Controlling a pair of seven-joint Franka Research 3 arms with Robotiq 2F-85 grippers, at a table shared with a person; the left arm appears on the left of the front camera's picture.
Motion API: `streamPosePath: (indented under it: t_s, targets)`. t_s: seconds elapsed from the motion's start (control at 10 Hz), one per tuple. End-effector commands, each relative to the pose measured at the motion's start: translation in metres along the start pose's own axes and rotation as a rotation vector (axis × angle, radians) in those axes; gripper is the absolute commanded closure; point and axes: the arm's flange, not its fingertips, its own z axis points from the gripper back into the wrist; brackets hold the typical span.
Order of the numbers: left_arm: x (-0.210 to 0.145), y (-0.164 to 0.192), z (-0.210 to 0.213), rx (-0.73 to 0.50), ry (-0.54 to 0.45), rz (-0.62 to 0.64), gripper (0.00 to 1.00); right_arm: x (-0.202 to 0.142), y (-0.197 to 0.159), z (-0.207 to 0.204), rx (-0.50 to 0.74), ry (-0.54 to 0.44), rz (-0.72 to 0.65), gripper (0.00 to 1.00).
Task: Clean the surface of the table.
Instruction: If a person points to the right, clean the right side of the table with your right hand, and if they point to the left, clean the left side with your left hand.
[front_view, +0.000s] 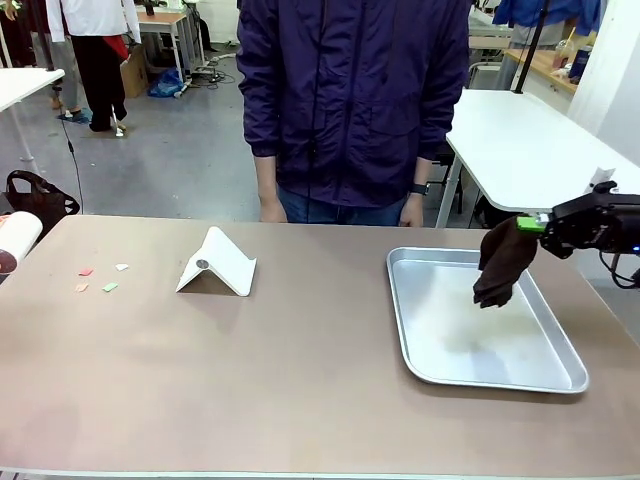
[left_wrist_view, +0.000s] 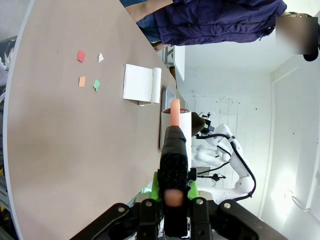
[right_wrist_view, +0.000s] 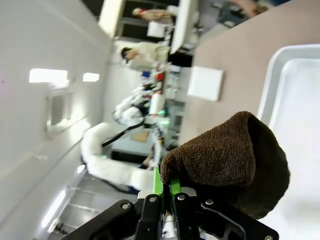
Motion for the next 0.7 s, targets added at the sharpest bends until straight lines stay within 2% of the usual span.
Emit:
streamPosePath:
  t_s: [0.0, 0.2, 0.4, 0.6]
  targets:
    - [-0.003, -0.003, 0.0, -0.001, 0.003, -0.01, 1.0, -0.024, 0.038, 0.003, 0.086, 0.039, -0.101, 0.94]
    - [-0.003, -0.003, 0.0, -0.001, 0.003, -0.01, 1.0, -0.059, 0.065, -0.008, 0.032, 0.024, -0.146, 0.94]
    - [-0.003, -0.003, 0.0, -0.001, 0.003, -0.01, 1.0, -0.084, 0.075, -0.019, -0.022, 0.025, -0.155, 0.94]
    - [-0.003, -0.003, 0.0, -0.001, 0.003, -0.01, 1.0, -0.091, 0.076, -0.023, -0.019, 0.003, -0.132, 0.94]
